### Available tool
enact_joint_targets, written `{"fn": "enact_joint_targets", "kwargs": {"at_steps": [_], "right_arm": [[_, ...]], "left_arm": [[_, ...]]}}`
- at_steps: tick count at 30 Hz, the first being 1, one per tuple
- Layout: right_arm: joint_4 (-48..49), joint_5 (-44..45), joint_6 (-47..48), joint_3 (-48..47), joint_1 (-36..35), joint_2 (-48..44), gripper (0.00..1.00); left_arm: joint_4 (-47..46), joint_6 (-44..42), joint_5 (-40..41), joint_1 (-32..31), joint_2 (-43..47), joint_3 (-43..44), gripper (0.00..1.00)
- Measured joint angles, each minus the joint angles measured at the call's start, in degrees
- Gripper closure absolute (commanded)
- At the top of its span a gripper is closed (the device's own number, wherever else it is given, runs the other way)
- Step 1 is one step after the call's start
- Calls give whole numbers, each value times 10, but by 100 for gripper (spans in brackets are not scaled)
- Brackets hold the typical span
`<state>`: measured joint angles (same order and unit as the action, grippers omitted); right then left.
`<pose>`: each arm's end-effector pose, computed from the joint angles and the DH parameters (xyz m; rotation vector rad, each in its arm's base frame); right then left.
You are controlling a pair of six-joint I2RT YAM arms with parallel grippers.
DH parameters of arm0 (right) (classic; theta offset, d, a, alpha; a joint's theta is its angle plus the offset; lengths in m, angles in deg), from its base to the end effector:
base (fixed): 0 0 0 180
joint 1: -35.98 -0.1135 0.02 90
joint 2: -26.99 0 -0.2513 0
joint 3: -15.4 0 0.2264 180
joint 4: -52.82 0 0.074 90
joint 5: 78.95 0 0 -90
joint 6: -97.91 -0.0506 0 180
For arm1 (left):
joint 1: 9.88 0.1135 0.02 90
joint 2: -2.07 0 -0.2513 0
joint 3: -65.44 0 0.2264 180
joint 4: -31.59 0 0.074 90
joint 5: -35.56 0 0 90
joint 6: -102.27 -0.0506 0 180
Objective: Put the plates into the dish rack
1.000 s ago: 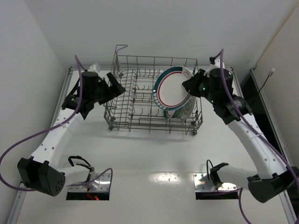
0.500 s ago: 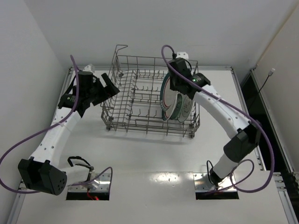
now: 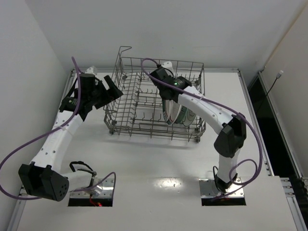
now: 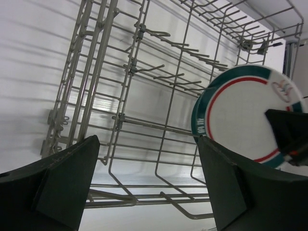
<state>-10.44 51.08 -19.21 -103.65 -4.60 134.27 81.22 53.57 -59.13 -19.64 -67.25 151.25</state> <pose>0.3147 0.2267 0.3114 0.0202 2.2236 -0.2381 0.2482 -0.0469 0.3448 -0.5532 2.1389 -0.5970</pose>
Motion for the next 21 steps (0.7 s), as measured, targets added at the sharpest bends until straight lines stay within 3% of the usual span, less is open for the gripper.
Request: {"fn": "enact_joint_targets", "kwargs": {"at_steps": [1,2,7,8,9,10,15,21], "right_arm": [[-6,-1,-3,-7,0,12,86],[-10,-4,-9,-15,0,29,79],[-30,-13,-30,-28,2,52,57],[-37,-17,-33,-31,3,51,51],[-40,-18,-37,-31,3,48,36],[-43,-21,-43,-32,3,43,32],[-51,-45,-57,-12,9,-43,26],[-28,-61,-68,61,79,-275,32]], "left_arm": [[-1,2,-1,0,1,-1,4],[-6,8,-6,0,3,-4,0],[-13,20,-14,0,20,-13,0],[-12,20,-14,0,22,-13,0],[-10,20,-13,0,24,-13,0],[-8,20,-9,0,26,-11,0],[15,9,33,-3,29,28,0],[35,-16,104,-8,30,116,0]]}}
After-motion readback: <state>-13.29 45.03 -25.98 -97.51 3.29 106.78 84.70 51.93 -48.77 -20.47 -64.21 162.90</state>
